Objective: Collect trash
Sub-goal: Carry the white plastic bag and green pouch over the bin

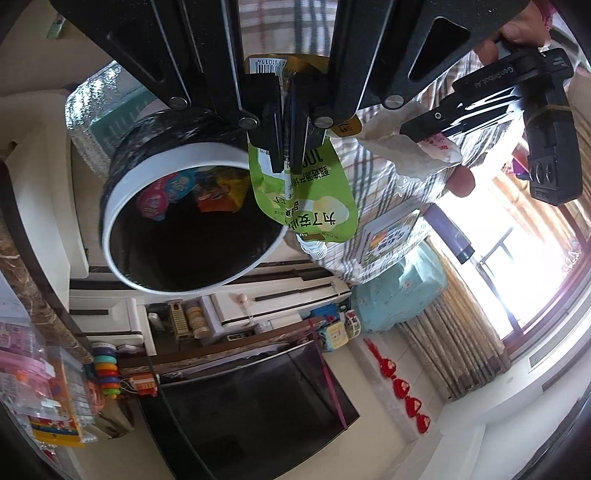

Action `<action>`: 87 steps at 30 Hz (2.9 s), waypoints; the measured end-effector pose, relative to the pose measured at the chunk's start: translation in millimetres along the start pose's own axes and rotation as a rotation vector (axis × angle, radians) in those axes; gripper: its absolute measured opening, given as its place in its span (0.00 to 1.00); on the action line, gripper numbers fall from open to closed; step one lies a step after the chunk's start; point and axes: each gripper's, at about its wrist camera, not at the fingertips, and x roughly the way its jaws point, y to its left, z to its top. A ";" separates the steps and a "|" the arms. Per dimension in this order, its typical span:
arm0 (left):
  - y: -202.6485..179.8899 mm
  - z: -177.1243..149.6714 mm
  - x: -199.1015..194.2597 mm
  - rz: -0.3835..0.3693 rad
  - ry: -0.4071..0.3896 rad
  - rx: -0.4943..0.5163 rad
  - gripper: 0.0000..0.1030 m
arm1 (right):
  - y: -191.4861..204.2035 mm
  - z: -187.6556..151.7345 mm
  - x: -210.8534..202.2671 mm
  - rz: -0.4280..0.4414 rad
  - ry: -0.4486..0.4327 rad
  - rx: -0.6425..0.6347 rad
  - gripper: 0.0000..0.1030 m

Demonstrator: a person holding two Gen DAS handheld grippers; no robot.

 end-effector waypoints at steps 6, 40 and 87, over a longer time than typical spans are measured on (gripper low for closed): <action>-12.9 7.7 11.7 -0.010 0.007 0.023 0.28 | -18.5 9.2 -6.9 -0.028 -0.022 0.020 0.03; -55.8 52.8 59.9 -0.051 0.000 0.099 0.28 | -53.7 47.4 -5.4 -0.088 -0.061 0.019 0.03; -67.7 99.8 151.7 -0.018 0.073 0.095 0.28 | -70.4 73.5 50.3 -0.150 0.014 0.010 0.03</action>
